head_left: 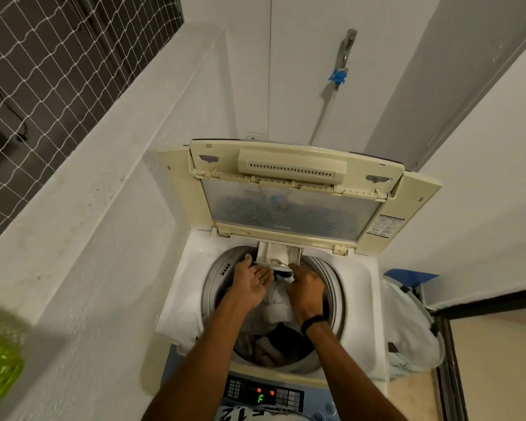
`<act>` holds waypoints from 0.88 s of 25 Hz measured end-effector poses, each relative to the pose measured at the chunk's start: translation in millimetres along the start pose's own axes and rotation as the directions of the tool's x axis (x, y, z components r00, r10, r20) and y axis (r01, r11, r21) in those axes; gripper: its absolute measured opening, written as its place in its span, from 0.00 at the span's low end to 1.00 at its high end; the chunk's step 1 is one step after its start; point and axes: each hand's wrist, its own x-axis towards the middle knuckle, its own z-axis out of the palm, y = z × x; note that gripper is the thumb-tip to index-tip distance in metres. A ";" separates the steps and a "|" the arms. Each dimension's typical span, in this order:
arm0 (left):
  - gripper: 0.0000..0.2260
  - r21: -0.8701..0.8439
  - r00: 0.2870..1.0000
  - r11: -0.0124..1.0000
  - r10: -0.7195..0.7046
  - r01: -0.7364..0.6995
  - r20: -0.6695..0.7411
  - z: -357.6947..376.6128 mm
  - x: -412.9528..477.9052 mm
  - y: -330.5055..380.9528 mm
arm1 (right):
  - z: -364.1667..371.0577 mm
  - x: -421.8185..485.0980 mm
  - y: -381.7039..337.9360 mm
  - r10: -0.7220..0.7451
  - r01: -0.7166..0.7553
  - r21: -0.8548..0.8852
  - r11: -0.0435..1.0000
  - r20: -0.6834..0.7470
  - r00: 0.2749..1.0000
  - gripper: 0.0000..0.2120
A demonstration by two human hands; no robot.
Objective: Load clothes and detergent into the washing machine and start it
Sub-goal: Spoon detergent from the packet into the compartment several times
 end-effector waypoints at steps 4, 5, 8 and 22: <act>0.31 0.000 1.000 1.000 -0.007 0.007 0.008 1.9 1.1 0.8 | -3.1 -0.9 -3.8 -0.015 0.016 0.027 1.000 -0.042 0.999 0.17; 0.31 -0.002 1.000 1.000 -0.008 0.008 0.009 2.2 1.2 1.5 | -2.1 -0.4 -3.1 -0.027 0.028 0.017 0.999 -0.038 0.999 0.17; 0.31 -0.004 1.000 1.000 -0.013 0.013 0.014 1.7 2.0 1.9 | 1.8 -0.2 0.4 -0.005 0.004 -0.008 1.000 -0.018 1.000 0.17; 0.28 -0.068 0.973 0.973 0.226 -0.222 0.053 -1.8 -90.1 48.3 | -24.0 0.5 -42.6 0.480 -0.414 0.905 0.103 0.319 0.817 0.08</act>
